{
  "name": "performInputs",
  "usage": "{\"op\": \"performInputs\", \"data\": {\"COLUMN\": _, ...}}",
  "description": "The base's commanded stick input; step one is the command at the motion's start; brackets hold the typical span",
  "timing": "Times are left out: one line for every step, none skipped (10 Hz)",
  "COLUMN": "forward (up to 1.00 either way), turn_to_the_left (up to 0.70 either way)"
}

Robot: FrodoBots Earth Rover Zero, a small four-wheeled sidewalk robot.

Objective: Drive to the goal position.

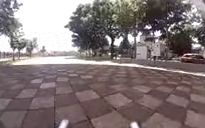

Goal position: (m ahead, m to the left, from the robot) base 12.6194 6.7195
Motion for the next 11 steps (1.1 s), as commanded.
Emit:
{"op": "performInputs", "data": {"forward": 0.70, "turn_to_the_left": 0.27}}
{"op": "performInputs", "data": {"forward": 0.70, "turn_to_the_left": 0.27}}
{"op": "performInputs", "data": {"forward": 0.70, "turn_to_the_left": 0.27}}
{"op": "performInputs", "data": {"forward": 0.70, "turn_to_the_left": 0.27}}
{"op": "performInputs", "data": {"forward": 0.70, "turn_to_the_left": 0.27}}
{"op": "performInputs", "data": {"forward": 0.70, "turn_to_the_left": 0.27}}
{"op": "performInputs", "data": {"forward": 0.70, "turn_to_the_left": 0.27}}
{"op": "performInputs", "data": {"forward": 0.70, "turn_to_the_left": 0.27}}
{"op": "performInputs", "data": {"forward": 0.70, "turn_to_the_left": 0.27}}
{"op": "performInputs", "data": {"forward": 0.70, "turn_to_the_left": 0.27}}
{"op": "performInputs", "data": {"forward": 0.70, "turn_to_the_left": 0.27}}
